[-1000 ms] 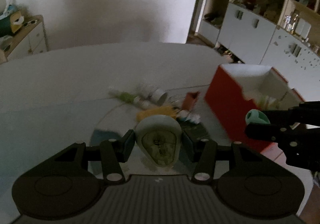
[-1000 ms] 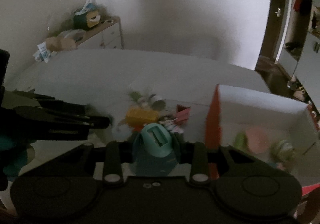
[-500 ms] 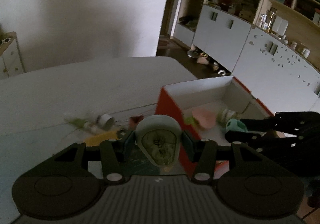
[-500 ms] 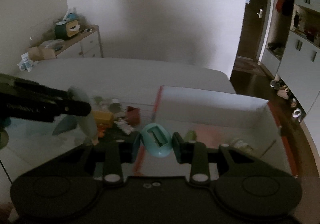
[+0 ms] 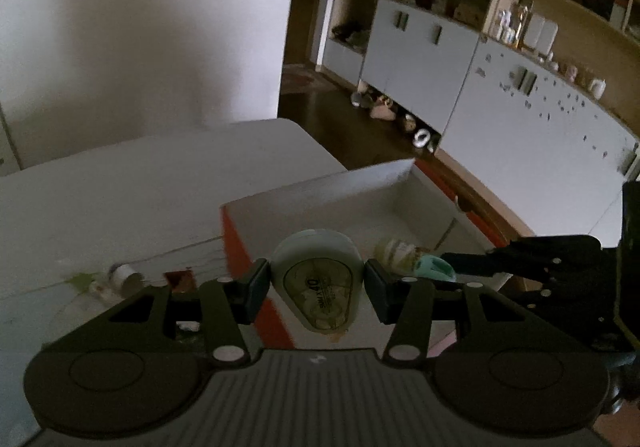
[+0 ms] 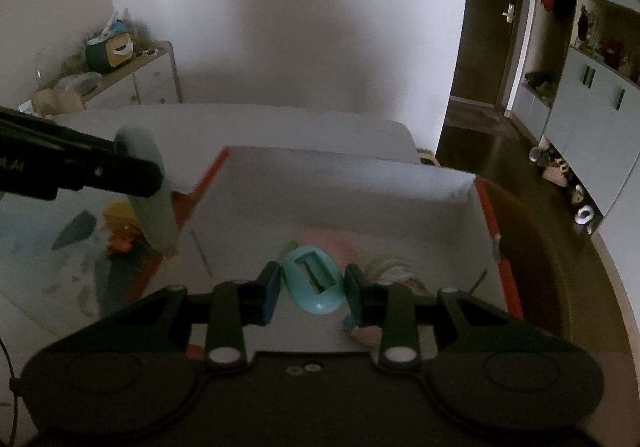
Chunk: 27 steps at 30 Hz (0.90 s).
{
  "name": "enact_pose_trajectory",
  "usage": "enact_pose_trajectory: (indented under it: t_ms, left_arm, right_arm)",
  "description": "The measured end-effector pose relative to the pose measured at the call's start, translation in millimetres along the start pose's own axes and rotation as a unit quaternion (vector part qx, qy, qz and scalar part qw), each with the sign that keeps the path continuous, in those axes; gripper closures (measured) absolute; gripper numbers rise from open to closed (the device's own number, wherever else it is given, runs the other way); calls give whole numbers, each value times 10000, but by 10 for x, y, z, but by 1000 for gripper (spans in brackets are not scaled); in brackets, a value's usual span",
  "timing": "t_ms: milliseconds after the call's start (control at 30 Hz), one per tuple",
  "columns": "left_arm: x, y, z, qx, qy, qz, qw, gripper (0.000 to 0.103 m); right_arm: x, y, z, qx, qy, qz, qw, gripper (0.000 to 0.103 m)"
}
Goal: Organize rigid objects
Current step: 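Carry the tape dispenser and teal sharpener into the red box and open both grippers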
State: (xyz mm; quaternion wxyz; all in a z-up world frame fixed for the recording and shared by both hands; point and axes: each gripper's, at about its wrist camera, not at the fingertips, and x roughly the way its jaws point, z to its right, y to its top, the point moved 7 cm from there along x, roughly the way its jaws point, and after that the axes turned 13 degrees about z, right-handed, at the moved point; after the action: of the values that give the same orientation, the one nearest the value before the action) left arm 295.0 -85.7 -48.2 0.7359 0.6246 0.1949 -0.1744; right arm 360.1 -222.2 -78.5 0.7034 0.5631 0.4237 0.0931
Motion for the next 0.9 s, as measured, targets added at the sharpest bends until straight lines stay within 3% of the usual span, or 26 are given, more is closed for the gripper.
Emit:
enact_pose_trajectory:
  t_ms: [300,667,900]
  left_arm:
    - [502,-184,281,62,35,-725,9973,52]
    - [1019,-460,315,-56,260,-1535,9878,52]
    - [1267,-521,324,45,471,-1800,9825,52]
  right_arm:
    - [249,-186,187,-233,316,-385,9985,69]
    - [462,-343,241,-457,876,-905,9910,69]
    - [590,-371,266,-519,983,-1214,9864,69]
